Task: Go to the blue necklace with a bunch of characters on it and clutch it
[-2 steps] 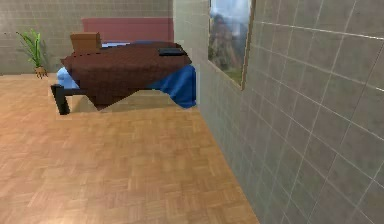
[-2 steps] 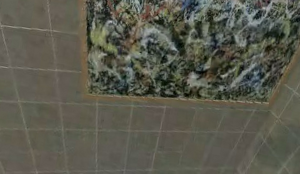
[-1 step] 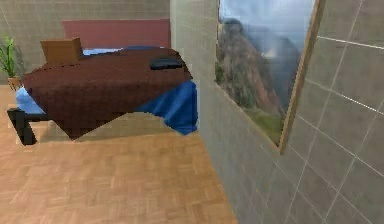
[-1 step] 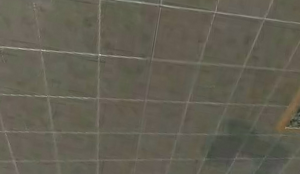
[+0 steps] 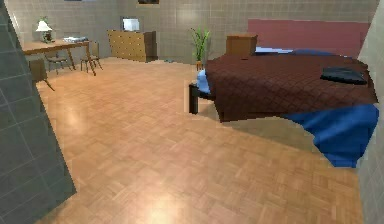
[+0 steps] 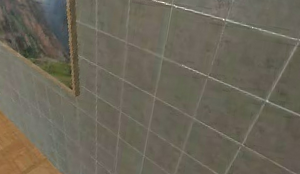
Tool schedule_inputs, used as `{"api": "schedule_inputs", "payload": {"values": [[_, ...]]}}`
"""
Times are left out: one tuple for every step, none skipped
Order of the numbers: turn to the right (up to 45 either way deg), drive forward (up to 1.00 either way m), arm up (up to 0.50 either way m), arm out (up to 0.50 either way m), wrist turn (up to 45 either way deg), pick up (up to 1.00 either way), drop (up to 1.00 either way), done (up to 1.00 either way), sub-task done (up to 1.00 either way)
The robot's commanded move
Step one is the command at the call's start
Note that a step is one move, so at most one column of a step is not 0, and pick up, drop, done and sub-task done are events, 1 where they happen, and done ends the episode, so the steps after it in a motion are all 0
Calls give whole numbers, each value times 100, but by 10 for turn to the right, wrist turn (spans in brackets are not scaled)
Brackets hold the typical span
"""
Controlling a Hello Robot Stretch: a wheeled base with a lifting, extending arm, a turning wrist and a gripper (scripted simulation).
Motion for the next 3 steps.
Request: {"api": "schedule_inputs", "payload": {"values": [[-150, 0, 0, 0, 0, 0, 0, 0, 0], [0, 55, 0, 0, 0, 0, 0, 0, 0], [0, 100, 0, 0, 0, 0, 0, 0, 0]]}}
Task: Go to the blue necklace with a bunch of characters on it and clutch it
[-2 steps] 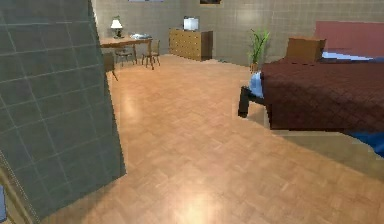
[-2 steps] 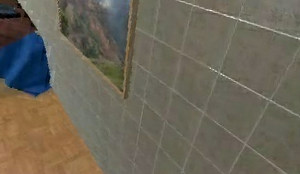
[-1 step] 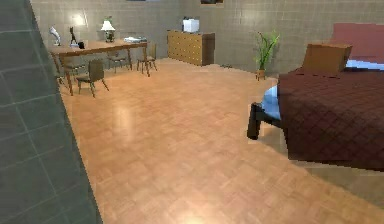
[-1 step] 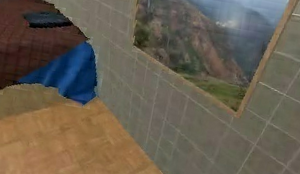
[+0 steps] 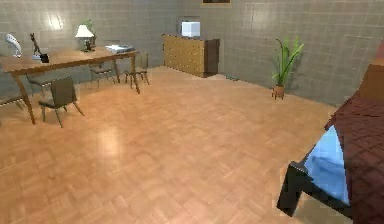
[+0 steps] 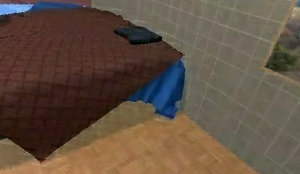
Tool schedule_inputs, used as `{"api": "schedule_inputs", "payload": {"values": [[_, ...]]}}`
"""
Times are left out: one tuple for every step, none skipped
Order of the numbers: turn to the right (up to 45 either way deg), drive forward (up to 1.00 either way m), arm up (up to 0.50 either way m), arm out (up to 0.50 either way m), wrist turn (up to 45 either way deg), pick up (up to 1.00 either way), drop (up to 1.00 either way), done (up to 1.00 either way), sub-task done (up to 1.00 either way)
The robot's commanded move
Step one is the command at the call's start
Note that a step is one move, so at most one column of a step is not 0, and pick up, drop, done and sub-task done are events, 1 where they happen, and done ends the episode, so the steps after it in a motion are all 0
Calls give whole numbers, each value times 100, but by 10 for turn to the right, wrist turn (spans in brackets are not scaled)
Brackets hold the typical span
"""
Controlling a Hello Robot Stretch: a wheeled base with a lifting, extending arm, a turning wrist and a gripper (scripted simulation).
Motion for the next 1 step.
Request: {"api": "schedule_inputs", "payload": {"values": [[0, 100, 0, 0, 0, 0, 0, 0, 0]]}}
